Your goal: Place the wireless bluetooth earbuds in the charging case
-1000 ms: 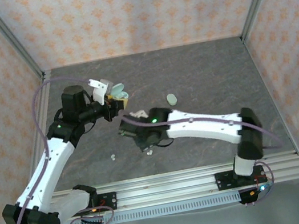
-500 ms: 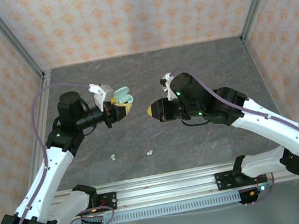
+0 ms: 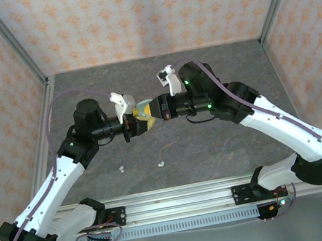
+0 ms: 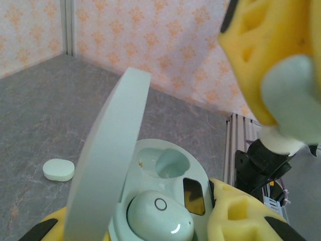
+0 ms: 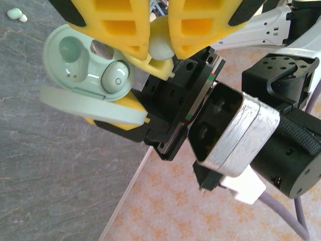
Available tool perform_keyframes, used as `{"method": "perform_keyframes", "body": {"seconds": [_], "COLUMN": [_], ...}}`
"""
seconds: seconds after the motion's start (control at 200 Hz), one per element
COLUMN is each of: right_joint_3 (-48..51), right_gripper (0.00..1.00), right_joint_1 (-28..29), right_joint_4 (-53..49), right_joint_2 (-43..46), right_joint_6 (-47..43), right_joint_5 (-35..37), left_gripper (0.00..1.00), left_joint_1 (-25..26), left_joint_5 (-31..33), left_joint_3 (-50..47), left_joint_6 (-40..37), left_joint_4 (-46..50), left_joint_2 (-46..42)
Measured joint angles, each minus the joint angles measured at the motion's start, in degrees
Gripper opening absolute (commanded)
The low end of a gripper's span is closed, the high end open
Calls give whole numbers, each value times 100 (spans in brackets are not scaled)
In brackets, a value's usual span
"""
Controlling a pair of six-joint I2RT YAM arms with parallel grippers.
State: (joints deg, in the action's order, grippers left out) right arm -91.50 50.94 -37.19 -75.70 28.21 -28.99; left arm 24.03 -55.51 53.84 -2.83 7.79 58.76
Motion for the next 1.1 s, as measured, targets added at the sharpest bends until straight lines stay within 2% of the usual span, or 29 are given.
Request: {"method": "perform_keyframes", "body": {"seconds": [0.495,1.101], "right_joint_3": [380,310], "right_gripper": [12,12], "right_joint_1": [-103,-203], "right_joint_4": [0,-214], "right_joint_2": [13,28], "right_joint_6": [-205,-629], "right_joint_5": [-39,66], "left_gripper": [0,0], "left_joint_1": [74,111], "left_joint_5": [-4,-4], "left_joint_3": [0,11], "left_joint_6": [149,149], "left_joint_4": [-214,-216], "left_joint_2": [13,55]}}
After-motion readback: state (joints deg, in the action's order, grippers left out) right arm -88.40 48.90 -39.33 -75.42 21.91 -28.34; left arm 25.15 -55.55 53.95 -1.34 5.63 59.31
